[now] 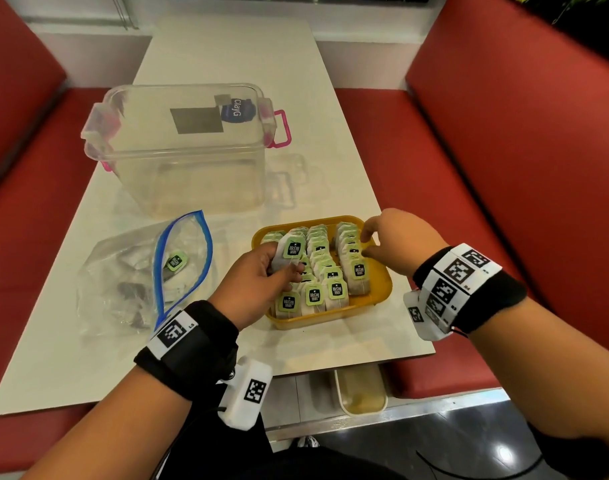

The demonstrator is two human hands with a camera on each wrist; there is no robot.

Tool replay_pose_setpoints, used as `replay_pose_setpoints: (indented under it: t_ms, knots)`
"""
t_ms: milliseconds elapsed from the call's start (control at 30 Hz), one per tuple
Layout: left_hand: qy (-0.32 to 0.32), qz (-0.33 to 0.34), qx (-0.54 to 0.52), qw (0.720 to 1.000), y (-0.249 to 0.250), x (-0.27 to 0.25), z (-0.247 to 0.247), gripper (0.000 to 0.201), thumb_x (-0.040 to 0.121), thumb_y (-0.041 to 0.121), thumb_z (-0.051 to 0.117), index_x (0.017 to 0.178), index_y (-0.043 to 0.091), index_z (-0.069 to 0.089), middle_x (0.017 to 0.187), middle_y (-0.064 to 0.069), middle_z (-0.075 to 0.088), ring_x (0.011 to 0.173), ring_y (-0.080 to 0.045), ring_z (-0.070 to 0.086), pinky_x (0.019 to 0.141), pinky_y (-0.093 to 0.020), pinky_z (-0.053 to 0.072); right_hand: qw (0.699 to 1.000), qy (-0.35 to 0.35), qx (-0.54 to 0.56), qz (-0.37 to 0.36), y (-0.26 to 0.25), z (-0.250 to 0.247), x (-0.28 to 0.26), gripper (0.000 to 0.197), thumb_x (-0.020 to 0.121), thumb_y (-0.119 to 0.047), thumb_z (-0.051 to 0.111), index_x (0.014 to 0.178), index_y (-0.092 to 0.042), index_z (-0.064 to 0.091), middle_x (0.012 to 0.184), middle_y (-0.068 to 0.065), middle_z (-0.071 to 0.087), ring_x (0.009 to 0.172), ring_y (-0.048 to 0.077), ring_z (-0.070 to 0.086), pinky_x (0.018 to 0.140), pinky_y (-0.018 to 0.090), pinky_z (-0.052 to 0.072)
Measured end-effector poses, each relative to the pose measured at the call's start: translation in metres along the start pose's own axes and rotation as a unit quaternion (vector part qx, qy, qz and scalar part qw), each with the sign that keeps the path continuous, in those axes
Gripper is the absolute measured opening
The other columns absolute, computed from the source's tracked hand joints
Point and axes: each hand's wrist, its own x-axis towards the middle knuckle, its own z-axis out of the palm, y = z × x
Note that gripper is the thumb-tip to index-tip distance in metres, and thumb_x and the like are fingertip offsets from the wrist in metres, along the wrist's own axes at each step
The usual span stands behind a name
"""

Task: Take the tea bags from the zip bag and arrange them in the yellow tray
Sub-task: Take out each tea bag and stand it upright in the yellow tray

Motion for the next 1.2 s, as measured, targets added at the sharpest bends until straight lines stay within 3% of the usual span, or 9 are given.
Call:
replay_pose_setpoints:
  t_ms: [200, 333, 433, 500, 600, 667, 867, 1067, 1200]
  knots:
    - [-0.038, 0.014, -0.026, 0.999, 0.008, 0.000, 0.008, 0.026, 0.093, 0.007, 0.060, 0.117, 0.017, 0.058, 0.103, -0.003, 0.074, 0.092, -0.017, 0.072, 0.078, -0.028, 0.056, 0.985, 0.032, 0.113, -0.126, -0.032, -0.032, -0.020, 0.028, 0.089, -0.036, 0.063, 0.114, -0.025, 0.066, 0.101, -0.007, 0.063, 0.077, 0.007, 0.051, 0.060, 0.016, 0.035]
    - [-0.057, 0.035, -0.030, 0.997, 0.016, -0.002, 0.016, 0.026, 0.090, 0.008, 0.064, 0.115, 0.016, 0.058, 0.102, -0.002, 0.074, 0.094, -0.015, 0.071, 0.077, -0.026, 0.055, 0.971, 0.022, 0.173, -0.160, -0.047, -0.036, -0.028, 0.016, 0.088, -0.029, 0.065, 0.101, -0.021, 0.069, 0.077, -0.016, 0.059, 0.065, -0.001, 0.052, 0.056, 0.005, 0.033]
    - [-0.040, 0.037, 0.002, 0.999, 0.016, -0.002, 0.012, 0.031, 0.083, 0.012, 0.073, 0.110, 0.020, 0.060, 0.103, 0.002, 0.072, 0.096, -0.012, 0.069, 0.085, -0.035, 0.057, 0.973, 0.020, 0.179, -0.145, -0.043, -0.039, -0.030, 0.010, 0.082, -0.026, 0.071, 0.091, -0.020, 0.070, 0.067, -0.013, 0.061, 0.062, 0.000, 0.056, 0.057, 0.009, 0.041]
    - [0.011, 0.038, 0.038, 0.998, 0.014, -0.002, 0.004, 0.030, 0.081, 0.017, 0.076, 0.107, 0.022, 0.062, 0.103, 0.004, 0.068, 0.090, -0.009, 0.067, 0.080, -0.032, 0.058, 0.975, 0.014, 0.184, -0.128, -0.036, -0.040, -0.029, 0.012, 0.079, -0.025, 0.074, 0.089, -0.019, 0.070, 0.071, -0.007, 0.067, 0.067, 0.009, 0.063, 0.063, 0.025, 0.051]
    - [0.130, 0.059, 0.139, 0.980, 0.010, -0.001, -0.014, 0.019, 0.084, 0.023, 0.072, 0.100, 0.019, 0.063, 0.091, -0.001, 0.061, 0.070, -0.012, 0.058, 0.063, -0.014, 0.047, 0.982, -0.023, 0.151, -0.108, -0.025, -0.038, -0.026, 0.013, 0.081, -0.025, 0.074, 0.091, -0.019, 0.070, 0.070, -0.008, 0.065, 0.069, 0.013, 0.066, 0.067, 0.030, 0.053]
    - [0.171, 0.049, 0.205, 0.963, 0.005, -0.002, -0.025, 0.017, 0.085, 0.026, 0.070, 0.098, 0.019, 0.061, 0.088, -0.005, 0.058, 0.064, -0.013, 0.052, 0.056, -0.018, 0.040, 0.986, -0.066, 0.114, -0.097, -0.018, -0.033, -0.024, 0.011, 0.084, -0.025, 0.070, 0.093, -0.019, 0.069, 0.069, -0.008, 0.066, 0.067, 0.013, 0.066, 0.067, 0.030, 0.053]
    - [0.111, -0.080, 0.244, 0.960, -0.007, -0.007, -0.031, 0.042, 0.083, 0.034, 0.070, 0.115, 0.018, 0.049, 0.093, -0.004, 0.059, 0.073, -0.019, 0.061, 0.067, -0.034, 0.051, 0.988, -0.124, -0.005, -0.097, -0.006, -0.011, -0.014, 0.014, 0.084, -0.031, 0.069, 0.096, -0.023, 0.066, 0.065, -0.014, 0.051, 0.062, 0.007, 0.050, 0.053, 0.021, 0.037]
    - [0.093, -0.087, 0.222, 0.967, -0.012, -0.009, -0.025, 0.044, 0.084, 0.018, 0.067, 0.124, 0.015, 0.047, 0.083, -0.003, 0.063, 0.070, -0.023, 0.065, 0.074, -0.042, 0.056, 0.983, -0.121, -0.079, -0.113, -0.004, 0.008, -0.011, 0.005, 0.087, -0.028, 0.062, 0.086, -0.026, 0.058, 0.073, -0.008, 0.049, 0.073, 0.017, 0.047, 0.049, 0.021, 0.026]
    - [0.087, -0.087, 0.213, 0.969, -0.012, -0.010, -0.027, 0.045, 0.085, 0.016, 0.067, 0.125, 0.014, 0.047, 0.082, -0.004, 0.063, 0.070, -0.022, 0.066, 0.073, -0.041, 0.057, 0.982, -0.092, -0.120, -0.115, -0.004, 0.015, -0.006, 0.007, 0.087, -0.022, 0.058, 0.092, -0.019, 0.062, 0.089, 0.001, 0.059, 0.082, 0.024, 0.057, 0.060, 0.026, 0.036]
